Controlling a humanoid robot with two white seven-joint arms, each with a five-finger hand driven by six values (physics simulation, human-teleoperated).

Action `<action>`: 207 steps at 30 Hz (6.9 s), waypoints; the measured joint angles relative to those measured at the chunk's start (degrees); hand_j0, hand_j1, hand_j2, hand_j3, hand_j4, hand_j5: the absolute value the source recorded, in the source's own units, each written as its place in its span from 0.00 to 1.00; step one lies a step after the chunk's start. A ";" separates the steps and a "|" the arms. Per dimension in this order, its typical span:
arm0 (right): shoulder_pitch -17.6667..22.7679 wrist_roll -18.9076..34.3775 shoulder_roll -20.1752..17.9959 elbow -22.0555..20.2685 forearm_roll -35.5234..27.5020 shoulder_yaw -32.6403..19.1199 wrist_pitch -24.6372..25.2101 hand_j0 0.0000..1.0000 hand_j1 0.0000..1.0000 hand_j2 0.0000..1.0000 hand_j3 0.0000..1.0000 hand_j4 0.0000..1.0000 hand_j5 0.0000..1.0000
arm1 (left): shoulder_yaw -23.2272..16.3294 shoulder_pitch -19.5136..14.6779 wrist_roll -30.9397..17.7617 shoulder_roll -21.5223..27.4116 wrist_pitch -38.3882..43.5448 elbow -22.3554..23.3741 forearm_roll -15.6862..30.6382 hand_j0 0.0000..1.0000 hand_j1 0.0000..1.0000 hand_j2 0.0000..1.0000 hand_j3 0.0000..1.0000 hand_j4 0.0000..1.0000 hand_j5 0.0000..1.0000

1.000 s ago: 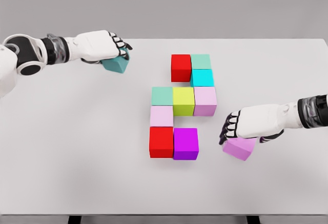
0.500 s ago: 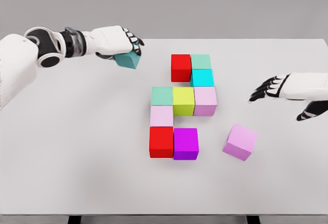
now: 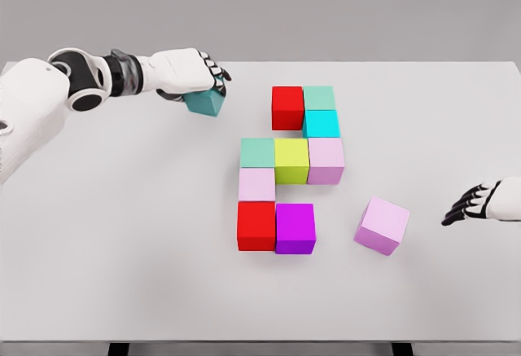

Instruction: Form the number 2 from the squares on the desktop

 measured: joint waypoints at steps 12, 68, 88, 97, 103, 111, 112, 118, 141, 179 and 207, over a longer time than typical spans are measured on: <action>0.09 -0.01 4.35 -0.02 1.29 1.77 0.04 1.00 1.00 1.00 1.00 1.00 1.00 | -0.31 0.00 0.11 -0.06 0.05 0.05 0.15 1.00 1.00 1.00 1.00 1.00 1.00; 0.54 -0.01 20.63 15.76 2.09 1.22 0.05 1.00 1.00 1.00 1.00 1.00 1.00 | -1.71 0.09 -0.33 -1.22 -0.02 1.99 0.50 1.00 1.00 1.00 1.00 1.00 1.00; 0.71 -0.01 16.70 13.45 3.39 -0.29 0.04 1.00 1.00 1.00 1.00 1.00 1.00 | 2.25 -0.70 -0.33 5.96 -0.02 0.56 0.46 0.93 0.93 0.93 0.93 0.93 0.93; 1.06 -0.01 14.80 7.99 4.07 0.08 0.04 1.00 1.00 1.00 1.00 1.00 1.00 | 2.03 0.44 -0.39 8.46 -0.03 0.92 -3.05 0.85 0.85 0.85 0.85 0.85 0.85; 1.07 -0.01 16.64 8.06 4.10 0.15 0.05 1.00 1.00 1.00 1.00 1.00 1.00 | 0.99 0.62 -0.41 8.68 -0.02 0.60 -5.54 0.86 0.86 0.86 0.86 0.86 0.86; 1.06 -0.01 18.41 7.91 4.12 0.19 0.05 1.00 1.00 1.00 1.00 1.00 1.00 | -3.22 0.70 -0.42 8.75 -0.02 -2.80 -6.46 0.86 0.86 0.86 0.86 0.86 0.86; 1.06 0.00 18.61 7.87 4.12 0.18 0.05 1.00 1.00 1.00 1.00 1.00 1.00 | -3.53 0.70 -0.42 8.75 -0.02 -3.18 -6.50 0.86 0.86 0.86 0.86 0.86 0.86; 1.06 0.00 19.49 7.71 4.12 0.22 0.05 1.00 1.00 1.00 1.00 1.00 1.00 | -4.42 0.70 -0.42 8.77 -0.02 -4.31 -6.59 0.86 0.86 0.86 0.86 0.86 0.86; 1.06 0.00 20.99 8.40 3.96 -0.46 0.04 1.00 1.00 1.00 1.00 1.00 1.00 | -5.66 0.70 -0.42 8.62 -0.01 -9.97 -6.52 0.86 0.86 0.86 0.86 0.86 0.86; 1.06 0.00 24.82 11.90 4.39 -0.62 0.04 1.00 1.00 1.00 1.00 1.00 1.00 | -6.02 -0.18 -0.42 8.38 -0.01 -5.61 -6.61 0.87 0.87 0.87 0.87 0.87 0.87; 1.24 0.00 21.03 6.65 4.87 -0.28 0.04 1.00 1.00 1.00 1.00 1.00 1.00 | -6.02 -1.32 -0.43 3.66 0.00 -3.17 -6.59 0.87 0.87 0.87 0.87 0.87 0.87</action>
